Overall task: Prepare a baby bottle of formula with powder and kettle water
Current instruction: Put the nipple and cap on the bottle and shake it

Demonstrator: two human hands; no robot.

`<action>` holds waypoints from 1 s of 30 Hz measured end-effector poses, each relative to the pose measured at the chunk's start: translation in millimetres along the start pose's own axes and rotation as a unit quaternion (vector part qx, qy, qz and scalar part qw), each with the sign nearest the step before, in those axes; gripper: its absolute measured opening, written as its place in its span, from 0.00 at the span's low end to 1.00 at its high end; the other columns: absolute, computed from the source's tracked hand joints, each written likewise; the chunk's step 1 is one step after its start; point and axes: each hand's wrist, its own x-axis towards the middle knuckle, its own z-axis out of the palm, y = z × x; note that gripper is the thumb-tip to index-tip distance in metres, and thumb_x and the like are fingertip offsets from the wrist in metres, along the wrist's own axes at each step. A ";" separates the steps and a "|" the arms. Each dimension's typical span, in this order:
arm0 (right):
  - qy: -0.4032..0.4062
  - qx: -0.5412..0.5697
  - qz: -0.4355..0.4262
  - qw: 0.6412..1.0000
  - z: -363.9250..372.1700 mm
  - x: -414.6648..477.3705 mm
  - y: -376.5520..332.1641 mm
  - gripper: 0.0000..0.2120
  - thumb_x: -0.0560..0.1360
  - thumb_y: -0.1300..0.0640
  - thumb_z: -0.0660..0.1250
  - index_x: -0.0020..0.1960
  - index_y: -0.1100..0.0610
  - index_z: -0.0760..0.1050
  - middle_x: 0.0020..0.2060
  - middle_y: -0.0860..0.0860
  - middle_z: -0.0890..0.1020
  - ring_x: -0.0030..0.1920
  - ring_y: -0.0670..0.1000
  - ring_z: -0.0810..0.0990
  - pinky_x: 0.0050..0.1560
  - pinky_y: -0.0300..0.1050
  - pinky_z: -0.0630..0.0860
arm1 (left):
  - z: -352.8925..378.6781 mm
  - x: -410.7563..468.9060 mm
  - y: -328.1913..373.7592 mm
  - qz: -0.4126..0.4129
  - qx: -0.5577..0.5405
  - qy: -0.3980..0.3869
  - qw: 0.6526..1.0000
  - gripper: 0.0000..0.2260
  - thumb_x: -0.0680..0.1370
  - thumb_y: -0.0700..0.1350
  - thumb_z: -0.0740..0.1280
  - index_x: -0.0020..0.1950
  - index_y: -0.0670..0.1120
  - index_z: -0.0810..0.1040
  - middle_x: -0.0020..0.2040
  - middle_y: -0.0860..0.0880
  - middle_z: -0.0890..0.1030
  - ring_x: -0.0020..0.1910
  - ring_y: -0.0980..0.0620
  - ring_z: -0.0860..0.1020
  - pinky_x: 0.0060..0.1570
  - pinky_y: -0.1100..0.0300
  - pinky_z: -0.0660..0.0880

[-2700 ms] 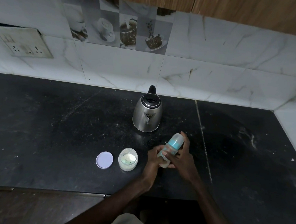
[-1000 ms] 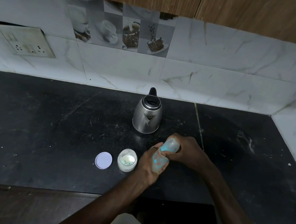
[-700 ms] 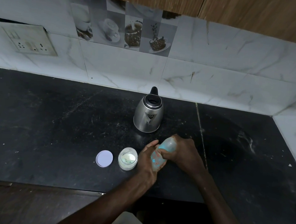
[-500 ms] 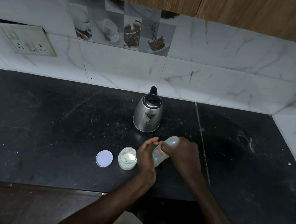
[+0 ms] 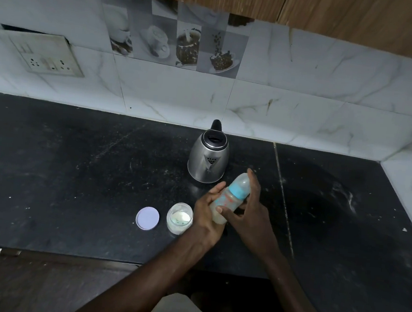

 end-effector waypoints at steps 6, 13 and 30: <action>0.052 0.059 0.015 0.997 -1.4 1.0 4.8 0.54 0.68 0.56 0.84 0.79 0.34 0.52 0.67 0.41 0.78 0.58 0.42 0.84 0.59 0.52 0.84 | -6.0 -3.3 2.1 -0.026 -0.012 -0.034 0.999 0.23 0.83 0.52 0.63 0.74 0.41 0.77 0.71 0.36 0.79 0.75 0.35 0.73 0.78 0.41 0.65; 0.163 0.107 0.011 0.981 2.8 0.6 -5.5 0.52 0.68 0.60 0.83 0.80 0.44 0.54 0.61 0.40 0.78 0.60 0.44 0.84 0.51 0.34 0.82 | -22.9 11.7 8.9 -0.013 -0.048 -0.046 0.998 0.32 0.80 0.68 0.60 0.74 0.46 0.78 0.72 0.42 0.80 0.75 0.43 0.74 0.79 0.42 0.63; 0.143 0.084 0.024 0.986 14.1 -9.8 -22.1 0.52 0.67 0.57 0.84 0.79 0.39 0.56 0.69 0.50 0.78 0.61 0.43 0.83 0.51 0.36 0.83 | -19.4 7.5 1.4 -0.020 -0.060 -0.074 0.995 0.34 0.79 0.70 0.61 0.74 0.46 0.78 0.74 0.41 0.78 0.75 0.39 0.74 0.80 0.40 0.62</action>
